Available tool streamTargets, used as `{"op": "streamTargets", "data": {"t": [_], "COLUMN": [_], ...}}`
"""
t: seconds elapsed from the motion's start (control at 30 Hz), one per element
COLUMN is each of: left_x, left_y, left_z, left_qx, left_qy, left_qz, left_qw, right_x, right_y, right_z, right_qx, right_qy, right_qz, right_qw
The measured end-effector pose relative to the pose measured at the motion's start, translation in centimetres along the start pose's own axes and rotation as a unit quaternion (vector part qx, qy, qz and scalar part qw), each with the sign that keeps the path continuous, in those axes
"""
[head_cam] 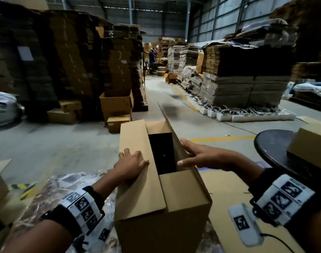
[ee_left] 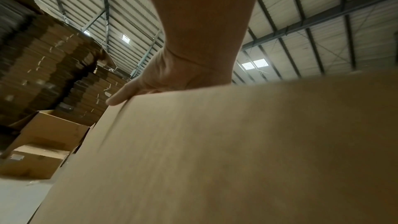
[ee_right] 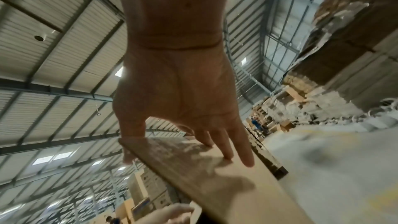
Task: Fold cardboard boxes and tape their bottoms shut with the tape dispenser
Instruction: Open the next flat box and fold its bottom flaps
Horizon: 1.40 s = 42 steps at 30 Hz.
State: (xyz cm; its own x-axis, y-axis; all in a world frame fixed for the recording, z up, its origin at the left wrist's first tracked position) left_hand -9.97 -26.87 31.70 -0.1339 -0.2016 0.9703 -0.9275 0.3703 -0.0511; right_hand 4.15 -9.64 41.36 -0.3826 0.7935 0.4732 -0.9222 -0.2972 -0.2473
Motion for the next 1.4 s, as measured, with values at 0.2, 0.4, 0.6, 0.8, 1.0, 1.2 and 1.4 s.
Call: {"op": "streamTargets", "data": {"t": [0.2, 0.4, 0.6, 0.8, 1.0, 1.2, 1.4], "left_x": [-0.9, -1.8, -1.4, -0.4, -2.7, -11.9, -11.6], "left_y": [-4.6, -6.9, -6.0, -2.9, -0.8, -1.8, -2.0], "left_z": [1.0, 2.6, 3.3, 3.7, 4.2, 7.1, 6.9], "left_qx": [0.091, 0.132, 0.148, 0.142, 0.135, 0.147, 0.144], "left_qy": [-0.035, -0.117, -0.124, -0.106, -0.067, -0.075, -0.033], "left_qz": [-0.016, -0.057, -0.068, -0.098, -0.089, -0.036, -0.014], "left_qw": [0.995, 0.983, 0.979, 0.979, 0.984, 0.986, 0.989], "right_x": [-7.1, -5.0, -3.7, -1.9, -2.8, -8.4, -5.4], "right_y": [2.4, 2.6, 3.7, 6.9, 10.7, 12.1, 13.6], "right_z": [-5.1, -8.9, -8.2, -8.1, -11.0, -19.0, -17.1], "right_qx": [-0.022, -0.117, -0.097, -0.067, -0.08, -0.114, -0.13], "right_qy": [-0.259, -0.318, -0.312, -0.3, -0.31, -0.325, -0.295], "right_qz": [-0.004, -0.213, -0.275, -0.295, -0.253, -0.194, -0.199], "right_qw": [0.966, 0.916, 0.904, 0.905, 0.913, 0.918, 0.926]}}
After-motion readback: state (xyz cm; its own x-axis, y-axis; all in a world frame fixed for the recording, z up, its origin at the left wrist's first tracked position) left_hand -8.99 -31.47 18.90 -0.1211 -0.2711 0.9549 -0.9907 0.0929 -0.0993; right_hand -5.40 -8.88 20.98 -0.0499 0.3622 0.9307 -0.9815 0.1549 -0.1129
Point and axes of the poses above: each hand's wrist, its own y-axis towards the middle knuckle, its own x-axis out of the back of the hand, z = x × y, the point moved 10 cm from there along y, towards the middle knuckle, and after that the axes turned 6 degrees about y, right-handed, at the moved point
